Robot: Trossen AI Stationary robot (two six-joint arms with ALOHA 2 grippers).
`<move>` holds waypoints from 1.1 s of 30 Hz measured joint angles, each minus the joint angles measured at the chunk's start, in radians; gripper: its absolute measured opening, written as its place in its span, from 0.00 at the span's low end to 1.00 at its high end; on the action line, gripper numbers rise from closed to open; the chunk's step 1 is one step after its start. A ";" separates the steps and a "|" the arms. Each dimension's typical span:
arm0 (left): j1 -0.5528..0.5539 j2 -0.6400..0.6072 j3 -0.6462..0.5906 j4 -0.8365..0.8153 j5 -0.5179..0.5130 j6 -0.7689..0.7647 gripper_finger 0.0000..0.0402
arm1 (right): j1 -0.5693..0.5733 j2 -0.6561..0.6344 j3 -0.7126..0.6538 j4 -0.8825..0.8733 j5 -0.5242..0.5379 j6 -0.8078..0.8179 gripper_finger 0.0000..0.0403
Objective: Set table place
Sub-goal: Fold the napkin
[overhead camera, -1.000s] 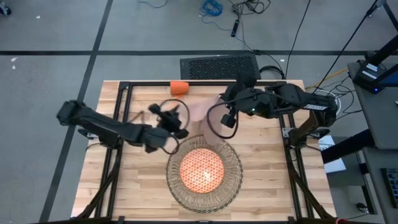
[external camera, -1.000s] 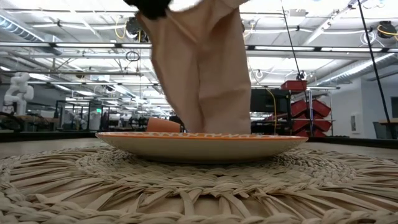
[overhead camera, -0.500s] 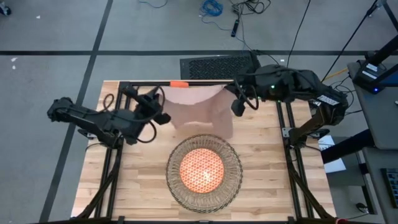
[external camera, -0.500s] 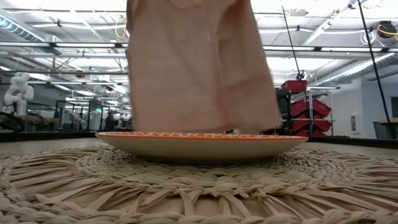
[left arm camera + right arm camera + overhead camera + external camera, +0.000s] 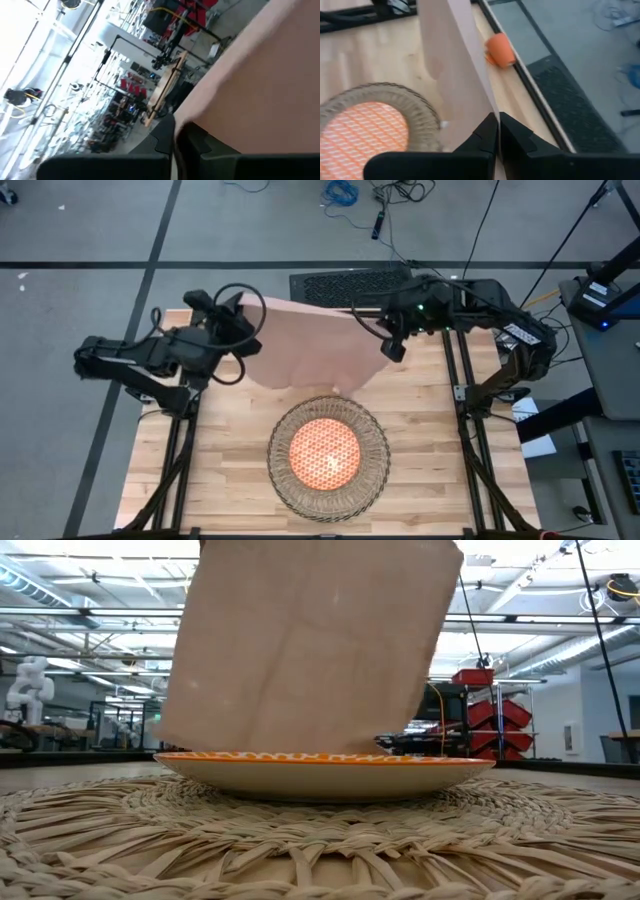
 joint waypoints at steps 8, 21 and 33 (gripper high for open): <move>0.056 0.000 0.006 -0.052 0.024 0.004 0.00 | -0.032 0.000 0.000 0.020 0.040 -0.086 0.00; -0.012 0.008 0.021 -0.026 0.003 0.000 0.00 | 0.051 -0.017 0.000 0.042 0.158 -0.138 0.00; -0.309 0.054 0.102 -0.022 -0.058 -0.044 0.00 | 0.378 -0.095 0.000 -0.010 0.369 -0.003 0.00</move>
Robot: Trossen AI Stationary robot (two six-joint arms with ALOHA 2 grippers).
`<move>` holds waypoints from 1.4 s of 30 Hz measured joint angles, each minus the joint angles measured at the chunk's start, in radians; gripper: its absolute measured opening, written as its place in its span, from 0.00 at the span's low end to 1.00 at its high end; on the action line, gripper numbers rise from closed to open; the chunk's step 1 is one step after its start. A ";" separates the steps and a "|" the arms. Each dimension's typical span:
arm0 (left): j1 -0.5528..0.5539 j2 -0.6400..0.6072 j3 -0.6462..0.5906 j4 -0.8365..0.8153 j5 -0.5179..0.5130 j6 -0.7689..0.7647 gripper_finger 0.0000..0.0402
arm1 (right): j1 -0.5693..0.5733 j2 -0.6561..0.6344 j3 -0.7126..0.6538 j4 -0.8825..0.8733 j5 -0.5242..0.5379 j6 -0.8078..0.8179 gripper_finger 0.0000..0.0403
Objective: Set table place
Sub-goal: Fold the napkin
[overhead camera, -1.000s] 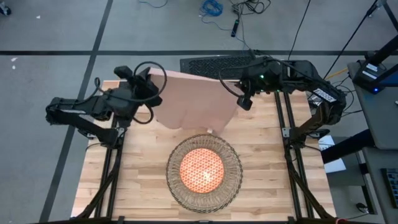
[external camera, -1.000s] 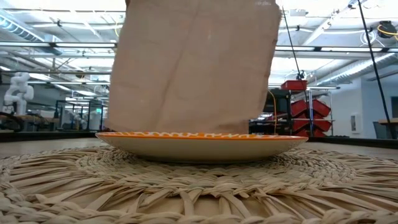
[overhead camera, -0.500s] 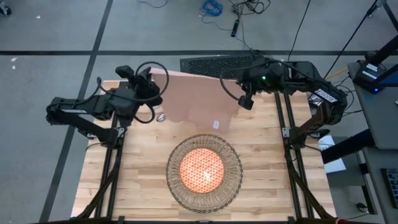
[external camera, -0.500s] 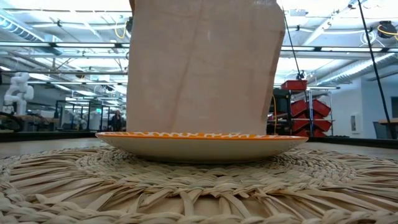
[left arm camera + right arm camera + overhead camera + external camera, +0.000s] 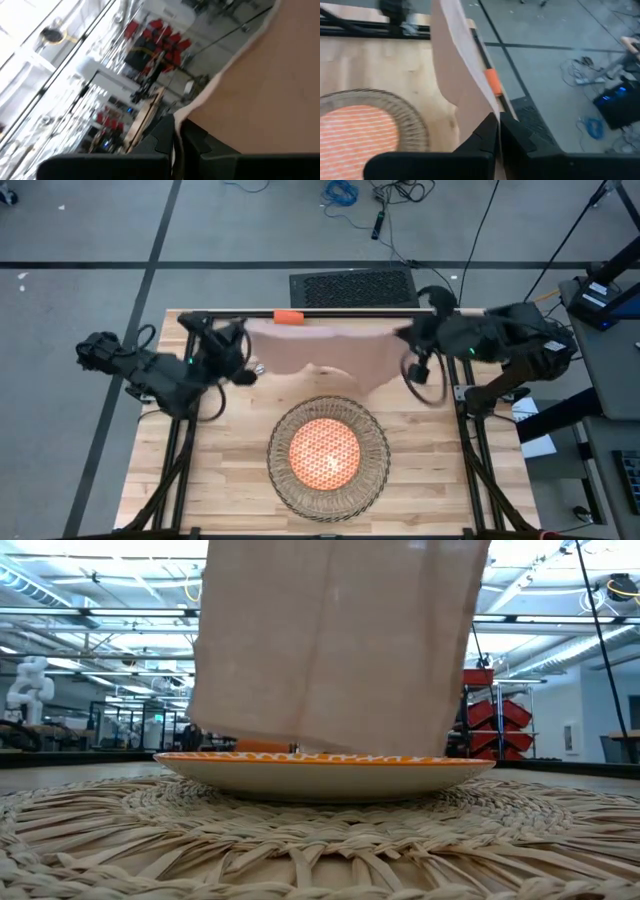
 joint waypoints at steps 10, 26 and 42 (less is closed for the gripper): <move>-0.227 0.097 0.019 0.003 -0.040 -0.035 0.00 | 0.379 0.001 0.000 -0.050 0.119 0.200 0.00; -0.471 0.251 0.320 0.015 -0.036 0.000 0.00 | 0.779 0.014 0.000 0.075 0.321 0.206 0.00; -0.293 0.263 0.323 -0.189 -0.127 -0.214 0.00 | 0.597 0.015 0.000 -0.135 0.256 0.393 0.00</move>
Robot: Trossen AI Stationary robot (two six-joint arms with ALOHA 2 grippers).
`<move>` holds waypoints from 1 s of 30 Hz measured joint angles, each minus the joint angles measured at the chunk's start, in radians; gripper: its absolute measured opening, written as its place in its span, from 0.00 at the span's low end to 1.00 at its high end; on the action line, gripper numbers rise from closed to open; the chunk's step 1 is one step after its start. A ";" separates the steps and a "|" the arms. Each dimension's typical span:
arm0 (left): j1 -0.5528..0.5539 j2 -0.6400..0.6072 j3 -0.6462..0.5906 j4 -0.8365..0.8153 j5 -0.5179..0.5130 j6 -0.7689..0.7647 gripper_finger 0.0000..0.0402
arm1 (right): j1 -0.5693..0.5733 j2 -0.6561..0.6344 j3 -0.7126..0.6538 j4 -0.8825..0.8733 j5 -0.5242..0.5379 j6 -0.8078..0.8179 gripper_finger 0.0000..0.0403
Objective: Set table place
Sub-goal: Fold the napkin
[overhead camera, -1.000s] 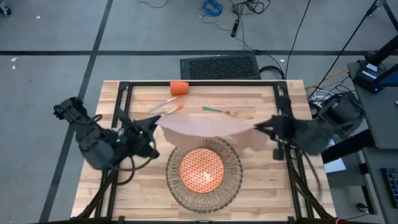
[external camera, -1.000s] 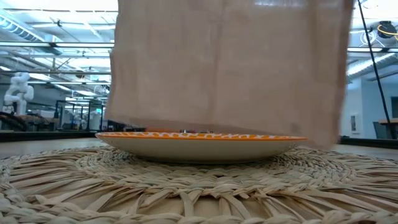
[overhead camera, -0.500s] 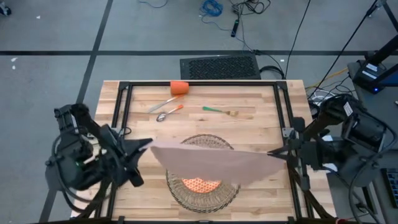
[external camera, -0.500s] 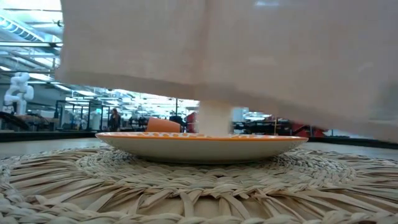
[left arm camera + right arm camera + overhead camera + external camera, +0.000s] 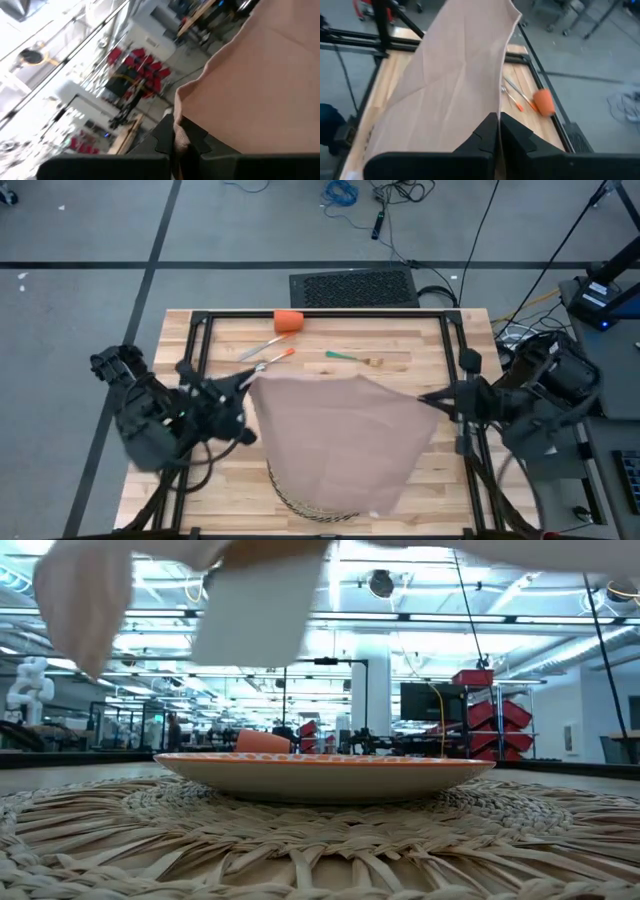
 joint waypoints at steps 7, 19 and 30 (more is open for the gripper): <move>0.133 -0.012 0.000 -0.039 0.000 0.056 0.00 | -0.073 0.027 0.000 0.094 -0.099 -0.079 0.00; 0.295 -0.115 -0.001 -0.136 0.035 0.096 0.00 | -0.156 0.134 0.000 0.326 -0.275 -0.275 0.00; 0.498 -0.128 -0.001 -0.109 0.208 0.273 0.00 | -0.261 0.228 0.000 0.622 -0.462 -0.481 0.00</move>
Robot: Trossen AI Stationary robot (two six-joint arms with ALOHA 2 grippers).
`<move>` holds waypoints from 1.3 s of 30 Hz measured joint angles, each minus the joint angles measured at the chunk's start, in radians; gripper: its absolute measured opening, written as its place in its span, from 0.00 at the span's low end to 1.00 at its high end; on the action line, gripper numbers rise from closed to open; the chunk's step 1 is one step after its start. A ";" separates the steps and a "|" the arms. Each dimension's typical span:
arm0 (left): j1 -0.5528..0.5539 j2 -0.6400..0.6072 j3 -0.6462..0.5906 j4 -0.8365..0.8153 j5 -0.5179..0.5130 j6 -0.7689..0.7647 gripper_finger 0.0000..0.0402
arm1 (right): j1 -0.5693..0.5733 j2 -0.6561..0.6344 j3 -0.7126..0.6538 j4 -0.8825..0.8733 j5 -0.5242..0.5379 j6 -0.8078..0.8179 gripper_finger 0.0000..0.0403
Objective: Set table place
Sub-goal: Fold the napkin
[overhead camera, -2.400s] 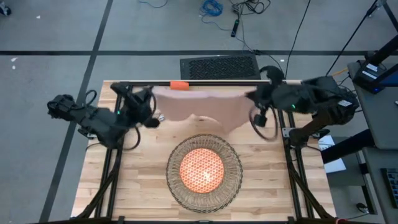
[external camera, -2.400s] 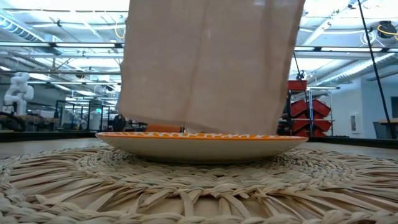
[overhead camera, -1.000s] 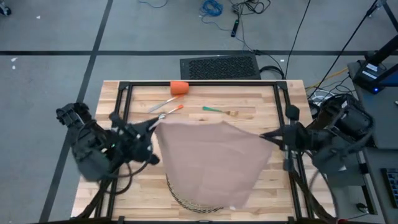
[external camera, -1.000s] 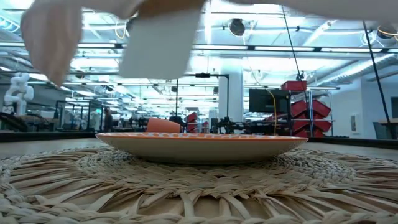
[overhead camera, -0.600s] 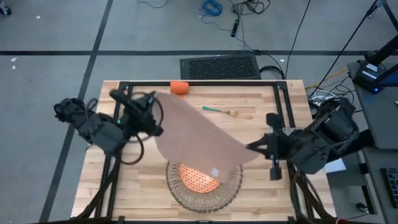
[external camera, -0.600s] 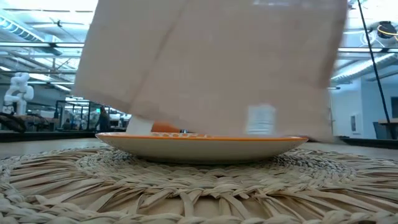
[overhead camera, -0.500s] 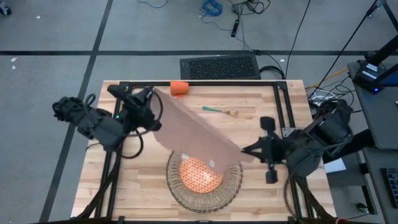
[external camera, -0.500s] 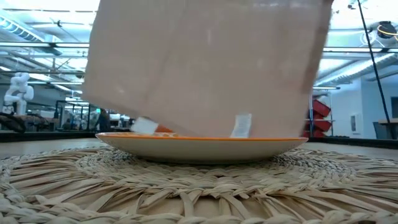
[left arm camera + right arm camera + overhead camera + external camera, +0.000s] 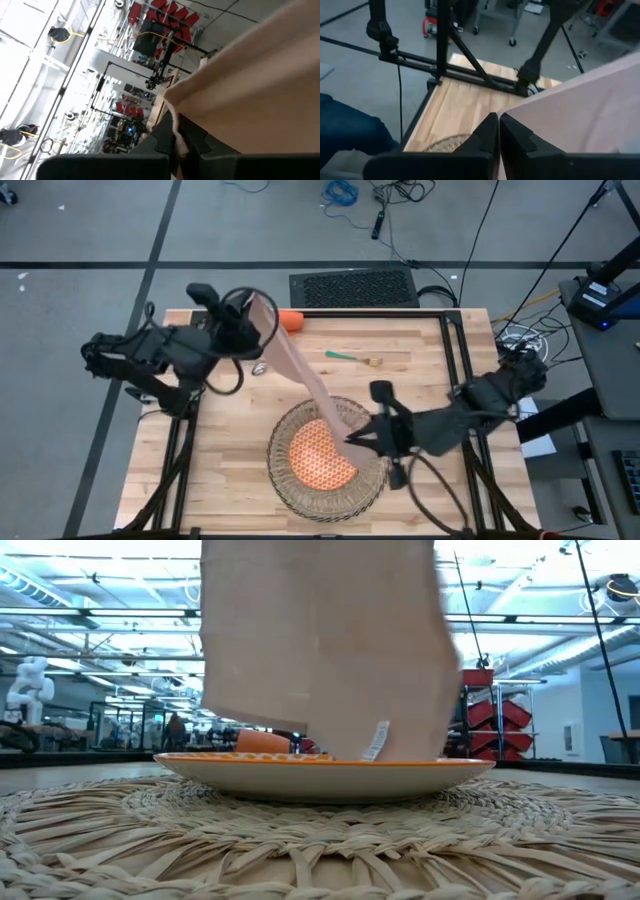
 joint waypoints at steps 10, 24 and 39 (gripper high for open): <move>0.173 -0.090 0.000 0.142 0.121 0.219 0.00 | -0.170 0.096 0.000 0.233 -0.247 -0.097 0.00; 0.306 -0.053 0.000 0.198 0.260 0.400 0.00 | -0.253 0.184 0.000 0.603 -0.492 -0.124 0.00; 0.438 0.267 0.000 0.268 0.514 0.361 0.00 | -0.240 0.241 0.000 0.687 -0.458 -0.068 0.00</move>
